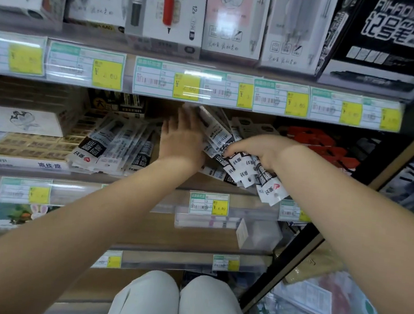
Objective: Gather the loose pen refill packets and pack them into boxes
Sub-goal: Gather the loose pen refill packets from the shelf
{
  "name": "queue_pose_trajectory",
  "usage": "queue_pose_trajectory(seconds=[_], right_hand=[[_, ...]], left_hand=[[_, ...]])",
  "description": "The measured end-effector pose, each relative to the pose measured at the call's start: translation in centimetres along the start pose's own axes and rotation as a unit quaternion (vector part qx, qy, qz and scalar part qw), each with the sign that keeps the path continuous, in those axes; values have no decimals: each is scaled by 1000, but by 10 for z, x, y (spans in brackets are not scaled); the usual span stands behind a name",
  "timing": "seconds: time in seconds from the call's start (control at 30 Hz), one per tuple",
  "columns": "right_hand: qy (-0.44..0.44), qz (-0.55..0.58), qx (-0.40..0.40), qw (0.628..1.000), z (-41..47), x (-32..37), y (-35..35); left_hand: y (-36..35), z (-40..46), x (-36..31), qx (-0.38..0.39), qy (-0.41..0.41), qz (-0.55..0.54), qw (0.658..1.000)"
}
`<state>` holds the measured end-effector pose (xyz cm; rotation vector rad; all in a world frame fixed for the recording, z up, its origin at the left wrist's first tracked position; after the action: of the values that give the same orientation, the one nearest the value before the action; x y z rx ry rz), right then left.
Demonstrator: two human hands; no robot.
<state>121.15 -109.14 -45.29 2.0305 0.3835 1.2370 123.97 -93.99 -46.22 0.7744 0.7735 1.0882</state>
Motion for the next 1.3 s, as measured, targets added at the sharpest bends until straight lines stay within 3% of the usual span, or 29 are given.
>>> queue_pose_trajectory(seconds=[0.1, 0.2, 0.3, 0.37, 0.6, 0.83, 0.97, 1.03, 1.2, 1.3], right_hand=[[-24, 67, 28, 997, -7, 5, -16], [-33, 131, 35, 990, -10, 14, -36], [-29, 154, 49, 986, -15, 25, -58], [-24, 150, 60, 987, -19, 32, -70], [-16, 158, 104, 982, -28, 47, -81], [33, 178, 21, 983, -26, 62, -81], [49, 175, -10, 983, -21, 62, -85], [65, 140, -24, 988, -22, 62, -78], [138, -66, -32, 988, -33, 52, -55], [145, -106, -26, 983, -41, 45, -59]], left_hand=[[-8, 6, 16, 85, 111, -183, 973], [-9, 4, 27, 124, 226, -344, 903], [-5, 0, 33, 137, 316, -422, 838], [-4, 2, 40, 132, 344, -434, 822], [0, 2, 61, 137, 311, -329, 881], [17, 15, 45, 145, 224, -231, 936], [20, 17, 39, 170, 187, -193, 948], [17, 14, 41, 184, 173, -183, 950], [11, 5, 50, 195, 126, -192, 953], [6, -1, 48, 232, 124, -158, 952]])
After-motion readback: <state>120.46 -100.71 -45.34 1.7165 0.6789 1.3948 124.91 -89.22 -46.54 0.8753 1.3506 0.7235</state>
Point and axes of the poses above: each hand's wrist, its own z-axis towards the middle knuckle, its own y-axis out of the back of the hand, x = y × z, the point moved 5 cm from there along z, towards the middle knuckle, and after that the axes turned 14 degrees about -x, right-handed, at the moved point
